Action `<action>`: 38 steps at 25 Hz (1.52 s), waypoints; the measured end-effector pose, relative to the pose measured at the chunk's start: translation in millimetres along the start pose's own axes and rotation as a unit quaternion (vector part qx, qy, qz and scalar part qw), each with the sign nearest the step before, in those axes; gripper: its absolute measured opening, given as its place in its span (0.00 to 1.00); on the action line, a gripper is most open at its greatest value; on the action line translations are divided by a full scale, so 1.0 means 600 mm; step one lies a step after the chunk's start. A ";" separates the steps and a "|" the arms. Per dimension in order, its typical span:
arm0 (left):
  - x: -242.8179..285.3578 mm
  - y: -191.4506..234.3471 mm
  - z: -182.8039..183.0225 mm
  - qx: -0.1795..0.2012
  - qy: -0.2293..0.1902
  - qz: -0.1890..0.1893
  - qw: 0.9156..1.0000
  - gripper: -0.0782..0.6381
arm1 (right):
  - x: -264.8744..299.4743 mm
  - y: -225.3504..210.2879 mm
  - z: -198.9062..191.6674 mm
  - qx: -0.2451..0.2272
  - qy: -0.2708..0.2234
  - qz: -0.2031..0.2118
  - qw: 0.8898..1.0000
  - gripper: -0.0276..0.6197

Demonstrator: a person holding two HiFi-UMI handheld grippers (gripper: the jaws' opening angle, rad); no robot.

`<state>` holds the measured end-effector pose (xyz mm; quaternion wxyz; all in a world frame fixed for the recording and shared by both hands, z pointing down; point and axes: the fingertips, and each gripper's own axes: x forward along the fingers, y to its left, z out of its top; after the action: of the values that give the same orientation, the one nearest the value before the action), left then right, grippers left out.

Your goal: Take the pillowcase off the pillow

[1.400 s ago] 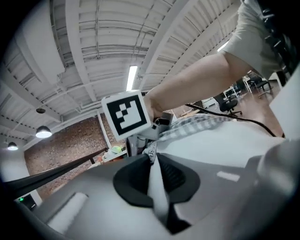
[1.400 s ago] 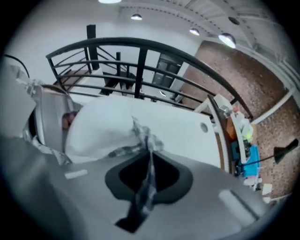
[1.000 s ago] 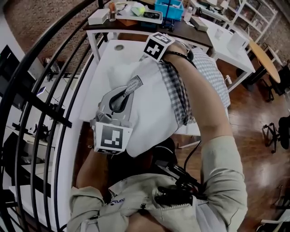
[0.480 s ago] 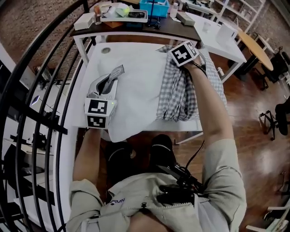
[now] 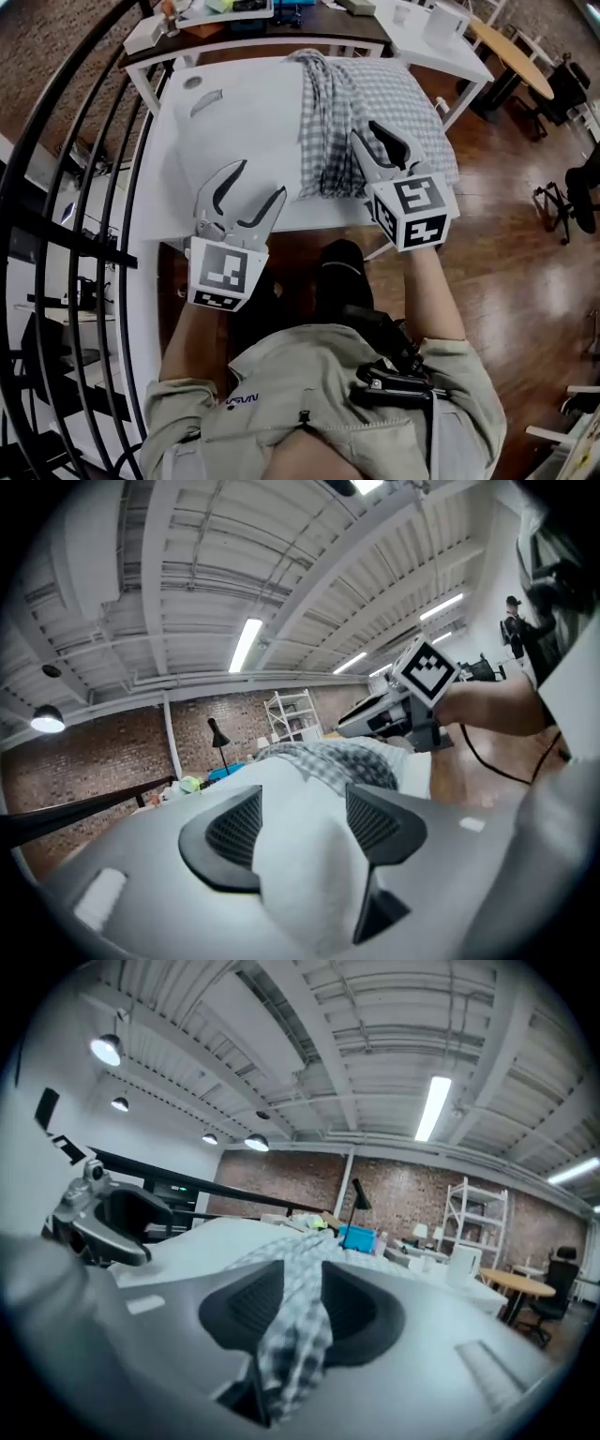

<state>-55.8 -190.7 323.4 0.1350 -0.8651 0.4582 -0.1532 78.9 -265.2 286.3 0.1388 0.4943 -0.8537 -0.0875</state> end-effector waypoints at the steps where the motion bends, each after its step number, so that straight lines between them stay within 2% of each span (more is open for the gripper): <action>1: 0.010 -0.014 -0.019 0.005 0.019 -0.010 1.000 0.48 | -0.014 0.019 -0.021 0.006 0.007 0.003 1.000 0.24; 4: 0.041 -0.032 -0.089 -0.007 0.074 -0.017 0.997 0.49 | -0.027 0.077 -0.079 0.009 0.040 0.022 0.999 0.26; 7: 0.064 -0.031 -0.125 -0.011 0.097 -0.003 0.995 0.47 | -0.011 0.126 -0.121 0.004 0.071 0.046 0.996 0.31; 8: 0.067 -0.027 -0.123 -0.010 0.097 0.005 0.995 0.42 | 0.000 0.137 -0.132 -0.006 0.077 0.046 0.996 0.33; 10: 0.064 -0.015 -0.101 -0.002 0.082 0.027 0.996 0.24 | 0.021 0.142 -0.147 -0.047 0.084 0.027 0.995 0.34; 11: 0.060 -0.007 -0.083 0.003 0.069 0.035 0.997 0.18 | 0.028 0.137 -0.149 -0.071 0.085 0.011 0.994 0.30; 13: 0.050 0.011 -0.053 0.004 0.047 0.049 0.998 0.16 | 0.027 0.118 -0.143 -0.102 0.079 -0.019 0.992 0.14; 14: 0.044 0.022 -0.041 0.001 0.038 0.058 0.998 0.15 | 0.021 0.105 -0.135 -0.106 0.073 -0.032 0.991 0.12; 18: 0.018 0.087 -0.009 -0.032 0.011 0.104 0.994 0.15 | -0.021 0.018 -0.106 -0.106 0.053 -0.093 0.989 0.10; 23: -0.001 0.129 -0.017 -0.083 -0.006 0.098 0.992 0.15 | -0.067 -0.117 -0.136 -0.091 0.074 -0.163 0.980 0.09; 26: -0.005 0.120 -0.062 -0.124 0.010 0.083 0.989 0.15 | -0.069 -0.148 -0.195 -0.074 0.116 -0.171 0.976 0.09; 30: 0.002 0.077 -0.124 -0.163 0.026 0.062 0.984 0.15 | -0.055 -0.129 -0.270 -0.051 0.172 -0.137 0.974 0.08; 34: 0.001 0.043 -0.099 -0.144 0.007 0.038 0.989 0.18 | -0.060 -0.123 -0.275 -0.043 0.172 -0.121 0.977 0.08; 38: -0.033 0.015 0.006 -0.077 -0.051 0.037 0.995 0.27 | -0.073 -0.113 -0.264 -0.039 0.157 -0.109 0.981 0.09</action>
<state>-72.2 -178.7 314.1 0.0970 -0.8623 0.4924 -0.0678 206.4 -262.4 410.3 0.2801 0.5858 -0.7583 -0.0571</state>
